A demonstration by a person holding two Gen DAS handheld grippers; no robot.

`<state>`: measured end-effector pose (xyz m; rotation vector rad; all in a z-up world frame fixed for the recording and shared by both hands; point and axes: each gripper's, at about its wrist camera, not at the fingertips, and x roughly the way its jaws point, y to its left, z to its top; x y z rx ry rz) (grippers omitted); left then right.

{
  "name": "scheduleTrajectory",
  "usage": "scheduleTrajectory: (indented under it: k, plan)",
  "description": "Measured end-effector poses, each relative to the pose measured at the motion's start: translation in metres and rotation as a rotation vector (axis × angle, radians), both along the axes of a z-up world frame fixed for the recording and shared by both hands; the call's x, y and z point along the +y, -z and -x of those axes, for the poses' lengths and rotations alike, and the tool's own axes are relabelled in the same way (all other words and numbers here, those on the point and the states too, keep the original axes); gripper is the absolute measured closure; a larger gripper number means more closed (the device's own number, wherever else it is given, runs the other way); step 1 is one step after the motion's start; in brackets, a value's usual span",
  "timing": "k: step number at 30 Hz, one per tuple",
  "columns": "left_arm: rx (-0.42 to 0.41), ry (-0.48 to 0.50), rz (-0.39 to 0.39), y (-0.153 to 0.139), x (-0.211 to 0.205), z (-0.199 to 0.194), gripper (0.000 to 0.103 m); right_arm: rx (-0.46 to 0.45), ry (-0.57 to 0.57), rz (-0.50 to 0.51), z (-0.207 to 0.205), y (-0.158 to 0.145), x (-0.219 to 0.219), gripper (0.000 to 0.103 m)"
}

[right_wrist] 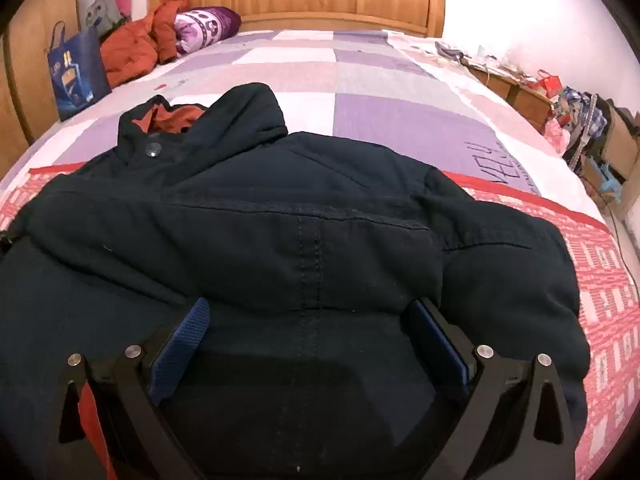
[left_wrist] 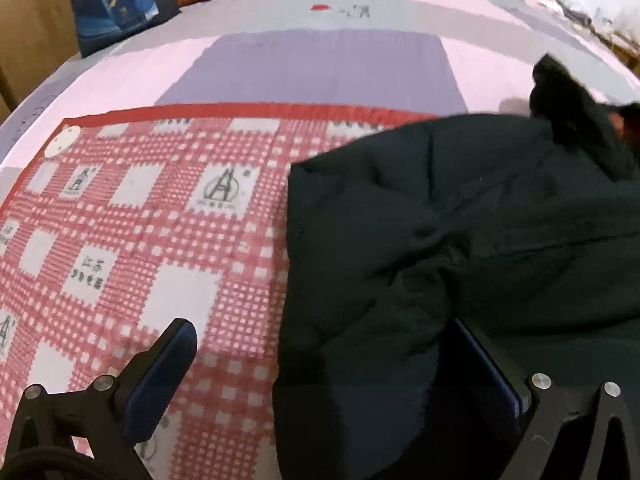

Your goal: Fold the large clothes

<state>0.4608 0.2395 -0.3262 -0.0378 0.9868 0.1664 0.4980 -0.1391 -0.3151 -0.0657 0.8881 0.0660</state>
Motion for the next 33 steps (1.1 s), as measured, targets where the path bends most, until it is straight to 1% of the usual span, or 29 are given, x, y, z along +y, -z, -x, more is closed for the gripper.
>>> scheduleTrajectory:
  k: [2,4,6,8,10,11,12,13,15,16,17,18,19,20,21,22,23,24,25,26,27,28,29,30,31,33]
  plan:
    - [0.012,-0.013,0.007,0.003,0.0,-0.003,0.0,-0.003,-0.002,-0.002,0.003,0.002,0.001,0.003]
    - [0.019,-0.033,0.032,0.0,0.004,-0.002,0.0,-0.004,-0.004,-0.007,0.002,0.003,0.0,0.003]
    - [0.018,-0.073,0.087,-0.006,0.016,0.003,0.0,-0.002,-0.006,-0.009,0.002,0.003,-0.001,0.003]
    - [0.002,-0.078,0.084,-0.01,0.025,0.011,0.0,-0.003,-0.01,-0.01,0.002,0.003,-0.002,0.003]
    - [0.013,-0.078,0.105,-0.01,0.031,0.013,0.0,-0.007,-0.012,-0.012,0.003,0.002,-0.003,0.003]
    - [0.017,-0.068,0.084,-0.011,0.029,0.013,0.0,-0.009,-0.012,-0.01,0.004,0.001,-0.002,0.003]
    - [0.01,-0.051,0.038,-0.016,0.024,0.012,0.0,-0.009,-0.012,-0.008,0.004,0.001,-0.002,0.003]
    - [0.006,-0.044,0.014,-0.019,0.021,0.012,0.0,-0.009,-0.012,-0.003,0.005,-0.001,-0.002,0.003]
    - [-0.002,-0.021,-0.022,-0.027,0.014,0.012,0.003,-0.018,-0.019,0.031,0.008,-0.007,-0.001,0.004]
    - [-0.01,-0.009,-0.035,-0.032,0.012,0.014,0.004,-0.025,-0.019,0.048,0.011,-0.01,-0.003,0.007]
    - [-0.023,0.008,-0.028,-0.039,0.01,0.017,0.004,-0.031,0.013,0.084,0.015,-0.013,-0.009,0.007]
    - [-0.043,0.029,-0.003,-0.045,0.009,0.021,0.004,-0.033,0.082,0.123,0.017,-0.015,-0.019,0.007]
    - [-0.058,0.041,0.019,-0.05,0.009,0.025,0.004,-0.036,0.169,0.086,0.021,-0.019,-0.042,0.007]
    - [-0.071,0.051,0.042,-0.055,0.009,0.031,0.004,-0.023,0.232,0.046,0.025,-0.023,-0.061,0.007]
    - [-0.084,0.058,0.062,-0.058,0.007,0.036,0.004,-0.02,0.24,0.046,0.027,-0.026,-0.065,0.007]
    - [-0.096,0.061,0.073,-0.06,0.005,0.04,0.004,-0.033,0.226,0.09,0.031,-0.035,-0.062,0.007]
    - [-0.103,0.064,0.079,-0.062,0.002,0.044,0.004,-0.051,0.202,0.131,0.033,-0.042,-0.054,0.008]
    - [-0.1,0.07,0.078,-0.062,-0.002,0.046,0.004,-0.089,0.145,0.163,0.038,-0.055,-0.038,0.008]
    - [-0.093,0.075,0.078,-0.061,-0.008,0.046,0.004,-0.122,0.112,0.181,0.04,-0.064,-0.024,0.008]
    - [-0.086,0.084,0.082,-0.059,-0.014,0.047,0.004,-0.176,0.082,0.211,0.043,-0.077,-0.002,0.007]
    - [-0.086,0.108,0.084,-0.059,-0.024,0.048,0.004,-0.206,0.065,0.202,0.044,-0.084,0.011,0.007]
    - [-0.092,0.128,0.079,-0.06,-0.034,0.049,0.004,-0.228,0.026,0.134,0.044,-0.093,0.031,0.007]
    - [-0.102,0.152,0.073,-0.062,-0.044,0.05,0.004,-0.221,-0.026,0.064,0.04,-0.096,0.052,0.007]
    - [-0.11,0.184,0.071,-0.064,-0.058,0.049,0.004,-0.206,-0.059,0.042,0.037,-0.095,0.068,0.007]
    - [-0.107,0.206,0.071,-0.064,-0.067,0.047,0.004,-0.177,-0.103,0.028,0.033,-0.09,0.094,0.007]
    - [-0.082,0.244,0.036,-0.059,-0.086,0.042,0.004,-0.105,-0.179,-0.019,0.026,-0.073,0.133,0.007]
